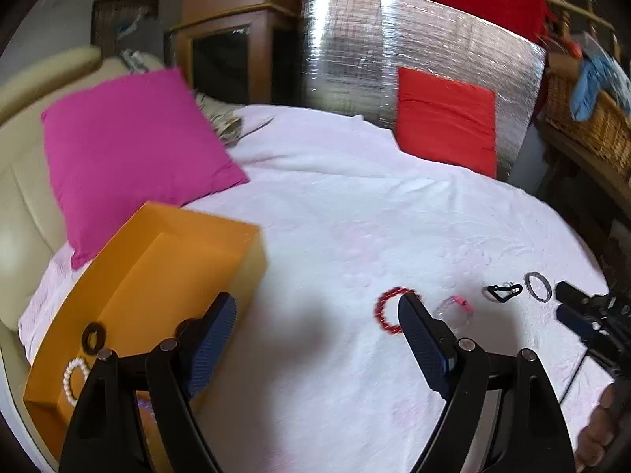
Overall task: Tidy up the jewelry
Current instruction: 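Move the right gripper to the black hair clip and close on it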
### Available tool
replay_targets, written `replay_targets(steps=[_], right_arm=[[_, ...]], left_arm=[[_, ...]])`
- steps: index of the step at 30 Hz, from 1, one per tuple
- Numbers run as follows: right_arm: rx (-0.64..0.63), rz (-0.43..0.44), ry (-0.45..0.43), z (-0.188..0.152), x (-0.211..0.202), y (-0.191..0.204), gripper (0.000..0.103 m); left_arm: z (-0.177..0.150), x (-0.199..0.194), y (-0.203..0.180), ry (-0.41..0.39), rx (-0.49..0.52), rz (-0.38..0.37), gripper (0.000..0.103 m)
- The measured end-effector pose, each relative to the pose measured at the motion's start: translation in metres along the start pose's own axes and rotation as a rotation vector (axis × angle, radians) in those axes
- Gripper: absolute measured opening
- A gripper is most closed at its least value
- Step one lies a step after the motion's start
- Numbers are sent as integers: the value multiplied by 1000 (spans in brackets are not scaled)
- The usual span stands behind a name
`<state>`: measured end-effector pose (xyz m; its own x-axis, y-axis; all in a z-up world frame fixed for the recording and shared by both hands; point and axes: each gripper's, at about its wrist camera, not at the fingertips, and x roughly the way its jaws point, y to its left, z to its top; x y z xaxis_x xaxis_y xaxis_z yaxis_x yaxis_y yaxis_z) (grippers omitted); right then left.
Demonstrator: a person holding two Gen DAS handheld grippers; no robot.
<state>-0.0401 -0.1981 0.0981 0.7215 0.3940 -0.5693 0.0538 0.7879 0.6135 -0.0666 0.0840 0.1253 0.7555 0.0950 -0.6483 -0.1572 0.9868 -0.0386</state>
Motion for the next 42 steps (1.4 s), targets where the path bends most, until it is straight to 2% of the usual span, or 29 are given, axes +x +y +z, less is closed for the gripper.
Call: replay_targets(steps=[2,6,12,13,15,18,19,22,28,34,42], right_arm=[[29,-21,-31,10,-9,-17,42],[79,-52,-72,26,-23,-41,42],[129,-81,-104,41,-32,-70,42],[134,-86,-109,44,-33,-73,42],[136,-98,-115,47,-33,-77,42],[154,-119,-115,47,-33,-89,42],[164,-124,-111,46,-31,-92,42],[180,-135,-103,45,-26,-98,42],[182,-136,-81,39,-10,-93,42],[164,-133,-41,33,13,-82,42],[154,-132,-8,31,32,-77,42]], left_arm=[[3,5,-16,-1,14,4,85],[11,12,-45,-10,11,-53,85],[10,32,-62,-24,36,-73,85],[7,37,-62,-14,37,-80,85],[1,51,-64,54,58,-107,85],[-4,71,-66,163,116,-83,85],[-6,73,-65,167,129,-75,85],[-8,74,-64,131,205,4,85],[-7,75,-67,80,292,66,85],[-7,89,-58,115,302,76,85],[-7,106,-46,173,251,90,85]])
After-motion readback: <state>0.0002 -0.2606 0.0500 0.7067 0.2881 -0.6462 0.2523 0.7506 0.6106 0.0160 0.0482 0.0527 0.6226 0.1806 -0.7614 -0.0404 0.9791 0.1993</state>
